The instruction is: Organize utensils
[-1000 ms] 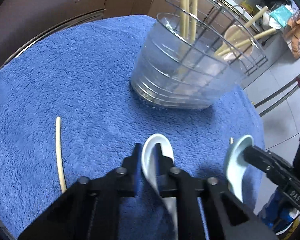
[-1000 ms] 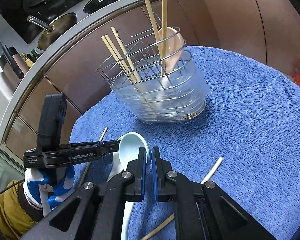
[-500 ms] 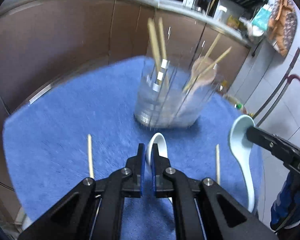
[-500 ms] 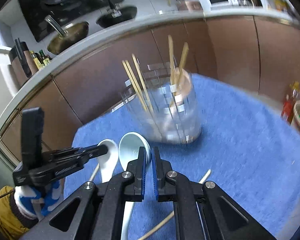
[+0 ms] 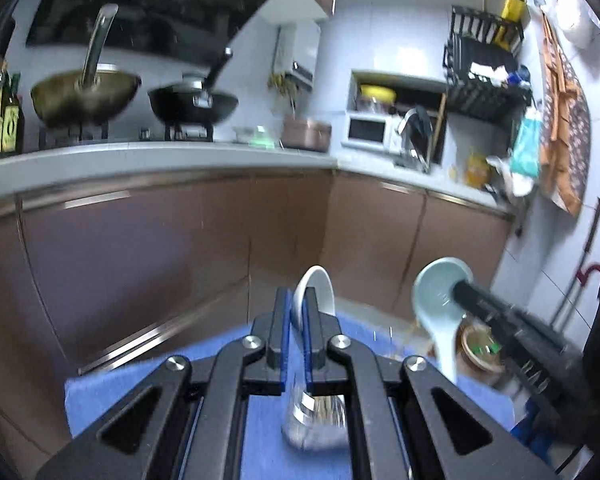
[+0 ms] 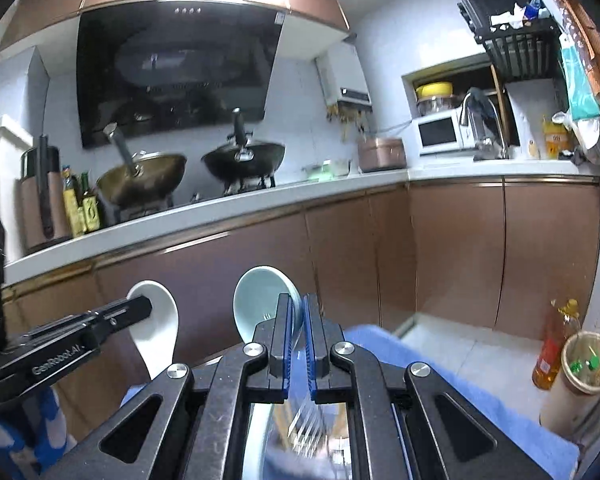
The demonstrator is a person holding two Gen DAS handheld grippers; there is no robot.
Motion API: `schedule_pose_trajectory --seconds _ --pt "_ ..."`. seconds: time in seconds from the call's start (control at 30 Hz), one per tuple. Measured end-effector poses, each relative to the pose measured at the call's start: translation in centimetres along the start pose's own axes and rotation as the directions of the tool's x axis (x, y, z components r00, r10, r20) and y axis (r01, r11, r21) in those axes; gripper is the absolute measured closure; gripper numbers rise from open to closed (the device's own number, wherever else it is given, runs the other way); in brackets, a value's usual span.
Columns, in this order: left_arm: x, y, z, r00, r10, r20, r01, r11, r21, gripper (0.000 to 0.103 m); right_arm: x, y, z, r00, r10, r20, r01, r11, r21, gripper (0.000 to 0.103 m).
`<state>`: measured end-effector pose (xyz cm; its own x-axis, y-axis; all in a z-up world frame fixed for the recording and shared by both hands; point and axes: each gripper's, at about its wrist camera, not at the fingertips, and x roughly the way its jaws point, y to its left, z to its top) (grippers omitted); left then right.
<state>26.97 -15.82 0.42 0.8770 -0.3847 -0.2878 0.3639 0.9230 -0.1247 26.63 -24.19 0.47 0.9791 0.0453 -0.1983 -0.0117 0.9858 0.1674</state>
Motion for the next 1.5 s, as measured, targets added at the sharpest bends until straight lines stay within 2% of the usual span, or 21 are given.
schedule_pose_trajectory --seconds 0.13,0.33,0.53,0.67,0.8,0.93,1.13,1.27,1.5 --pt "2.5 -1.2 0.2 0.999 0.037 0.039 -0.037 0.999 0.017 0.098 3.3 -0.9 -0.2 0.999 -0.034 0.030 0.034 0.999 -0.008 0.097" --pt "6.1 -2.0 -1.5 0.991 0.112 0.069 -0.116 0.992 0.044 0.098 6.6 -1.8 -2.0 0.995 -0.092 0.040 0.094 0.994 -0.049 0.097" --pt "8.0 -2.4 -3.8 0.986 0.137 0.090 -0.140 0.990 0.029 0.098 7.2 -2.3 -4.5 0.994 -0.104 0.039 0.107 0.991 -0.077 0.096" --pt "8.6 -2.5 -6.1 0.988 0.134 0.081 -0.138 0.989 0.045 0.094 6.2 -2.0 -5.9 0.991 -0.120 0.052 0.125 0.986 -0.114 0.091" --pt "8.3 -2.1 -7.2 0.990 0.116 0.074 -0.117 0.993 0.013 0.093 4.9 -1.7 -6.3 0.995 -0.090 0.035 0.094 0.987 -0.128 0.091" --pt "7.6 -1.9 -7.3 0.991 0.110 0.074 -0.111 0.994 0.019 0.080 4.6 -1.3 -6.4 0.997 -0.081 0.007 0.081 0.987 -0.136 0.091" --pt "5.5 -1.2 -6.7 0.994 0.086 0.068 -0.087 0.996 0.016 0.074 2.0 -1.8 -5.7 0.996 -0.092 0.000 0.092 0.992 -0.086 0.084" --pt "3.0 -0.7 -6.2 0.994 0.080 0.068 -0.081 0.997 0.008 0.070 -0.7 -2.1 -5.3 0.994 -0.111 -0.009 0.110 0.991 -0.073 0.071" --pt "-2.1 0.1 -5.5 0.997 0.073 0.027 -0.073 0.997 -0.008 0.059 -5.0 -2.9 -5.4 0.988 -0.128 -0.086 0.125 0.991 -0.043 0.070"
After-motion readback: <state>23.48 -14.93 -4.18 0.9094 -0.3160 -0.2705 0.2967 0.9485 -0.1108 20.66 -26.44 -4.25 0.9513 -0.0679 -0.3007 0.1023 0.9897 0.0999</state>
